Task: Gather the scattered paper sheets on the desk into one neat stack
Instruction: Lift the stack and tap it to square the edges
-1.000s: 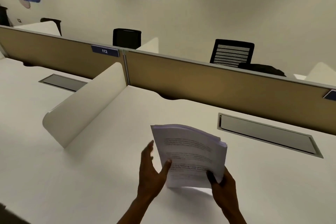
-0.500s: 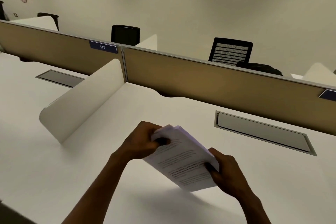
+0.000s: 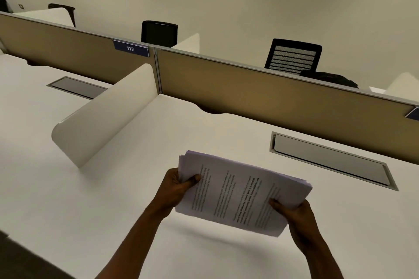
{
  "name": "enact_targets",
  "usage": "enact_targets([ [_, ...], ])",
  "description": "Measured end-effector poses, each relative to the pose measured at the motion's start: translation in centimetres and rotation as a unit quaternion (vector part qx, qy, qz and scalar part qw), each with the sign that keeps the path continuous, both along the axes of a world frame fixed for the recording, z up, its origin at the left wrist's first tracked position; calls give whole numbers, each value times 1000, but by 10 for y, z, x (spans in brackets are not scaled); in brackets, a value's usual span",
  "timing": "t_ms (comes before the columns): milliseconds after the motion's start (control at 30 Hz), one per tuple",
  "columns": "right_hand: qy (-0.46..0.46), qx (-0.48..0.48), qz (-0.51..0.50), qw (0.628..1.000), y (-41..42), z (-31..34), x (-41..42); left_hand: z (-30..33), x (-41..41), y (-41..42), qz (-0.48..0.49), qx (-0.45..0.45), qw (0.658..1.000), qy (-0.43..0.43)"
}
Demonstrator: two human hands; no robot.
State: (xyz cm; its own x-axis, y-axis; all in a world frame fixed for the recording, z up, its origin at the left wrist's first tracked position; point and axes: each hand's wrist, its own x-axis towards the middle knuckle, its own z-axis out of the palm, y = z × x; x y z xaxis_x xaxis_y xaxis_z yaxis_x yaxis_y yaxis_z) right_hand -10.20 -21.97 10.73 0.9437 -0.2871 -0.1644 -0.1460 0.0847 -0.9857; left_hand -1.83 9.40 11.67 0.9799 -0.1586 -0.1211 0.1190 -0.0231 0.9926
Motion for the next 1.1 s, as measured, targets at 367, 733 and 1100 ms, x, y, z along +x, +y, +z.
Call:
enact_targets([
  [367, 74, -21, -49, 996, 20, -59, -14, -55, -9, -9, 19, 27, 999, 41],
  [733, 54, -64, -58, 995, 20, -57, -11, -65, -7, -9, -3, 27, 999, 40],
  [1100, -25, -324, 52, 944, 8, 25, 10, 49, 11, -21, -72, 324, 888, -318],
])
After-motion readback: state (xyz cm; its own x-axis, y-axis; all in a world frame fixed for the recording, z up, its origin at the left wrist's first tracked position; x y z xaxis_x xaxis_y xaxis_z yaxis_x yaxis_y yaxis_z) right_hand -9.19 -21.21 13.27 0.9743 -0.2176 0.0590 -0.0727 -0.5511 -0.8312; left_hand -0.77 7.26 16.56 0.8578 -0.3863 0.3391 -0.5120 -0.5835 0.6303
